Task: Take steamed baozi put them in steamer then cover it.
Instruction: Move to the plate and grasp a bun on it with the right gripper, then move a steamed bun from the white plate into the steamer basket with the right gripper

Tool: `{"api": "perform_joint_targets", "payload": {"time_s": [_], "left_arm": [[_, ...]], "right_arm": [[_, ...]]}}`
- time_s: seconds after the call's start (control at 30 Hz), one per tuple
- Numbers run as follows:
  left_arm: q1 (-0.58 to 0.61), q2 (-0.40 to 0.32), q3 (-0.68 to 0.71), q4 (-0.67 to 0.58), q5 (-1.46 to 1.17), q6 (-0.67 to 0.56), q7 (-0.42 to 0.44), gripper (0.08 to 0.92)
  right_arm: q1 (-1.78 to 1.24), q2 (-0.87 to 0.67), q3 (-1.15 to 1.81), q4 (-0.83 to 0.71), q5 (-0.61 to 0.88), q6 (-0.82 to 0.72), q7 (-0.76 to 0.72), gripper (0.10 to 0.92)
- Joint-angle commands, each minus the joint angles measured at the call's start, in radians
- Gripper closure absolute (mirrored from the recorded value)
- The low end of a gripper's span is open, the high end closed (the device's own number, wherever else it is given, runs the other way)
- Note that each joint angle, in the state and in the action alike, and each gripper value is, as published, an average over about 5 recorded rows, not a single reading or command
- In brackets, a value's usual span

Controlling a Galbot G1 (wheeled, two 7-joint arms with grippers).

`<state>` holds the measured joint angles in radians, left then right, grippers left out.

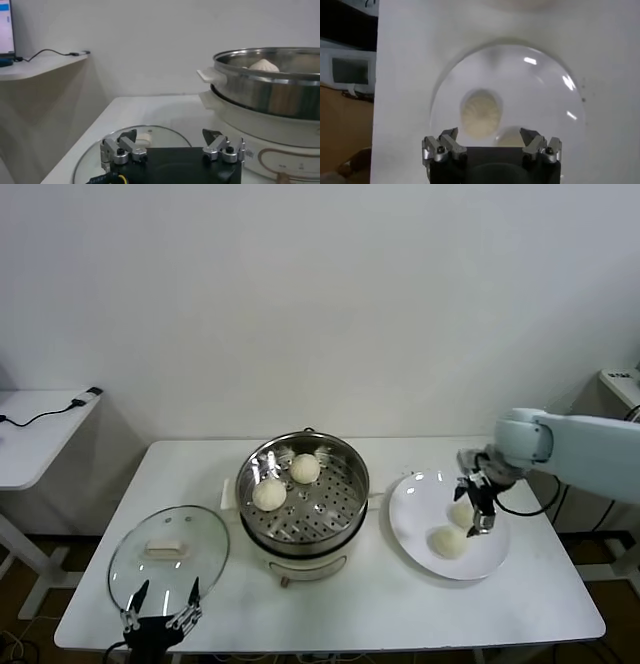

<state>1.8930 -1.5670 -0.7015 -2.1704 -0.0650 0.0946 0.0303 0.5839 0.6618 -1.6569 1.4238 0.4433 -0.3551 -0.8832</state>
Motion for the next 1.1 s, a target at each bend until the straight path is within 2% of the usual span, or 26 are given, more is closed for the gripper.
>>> {"api": "perform_joint_targets", "payload": {"time_s": [0.03, 0.27, 0.63, 0.87, 1.1], "left_arm": [[0.001, -0.001, 0.001, 0.002, 0.001, -0.001, 0.000, 0.177], [0.009, 0.000, -0.003, 0.000, 0.000, -0.005, 0.000, 0.177], [0.010, 0.001, -0.003, 0.002, 0.000, -0.005, 0.000, 0.177], [0.005, 0.002, -0.002, -0.001, 0.001, -0.001, 0.000, 0.177], [0.005, 0.001, 0.000, 0.000, 0.003, -0.007, -0.001, 0.177]], "right_arm": [[-0.224, -0.031, 0.151, -0.041, -0.075, -0.038, 0.039, 0.203], [-0.294, 0.023, 0.212, -0.095, -0.072, -0.073, 0.074, 0.203], [-0.312, 0.038, 0.228, -0.101, -0.074, -0.092, 0.098, 0.205], [-0.298, 0.033, 0.238, -0.098, -0.078, -0.092, 0.108, 0.305], [-0.210, 0.028, 0.226, -0.073, -0.064, -0.054, 0.068, 0.328]]}}
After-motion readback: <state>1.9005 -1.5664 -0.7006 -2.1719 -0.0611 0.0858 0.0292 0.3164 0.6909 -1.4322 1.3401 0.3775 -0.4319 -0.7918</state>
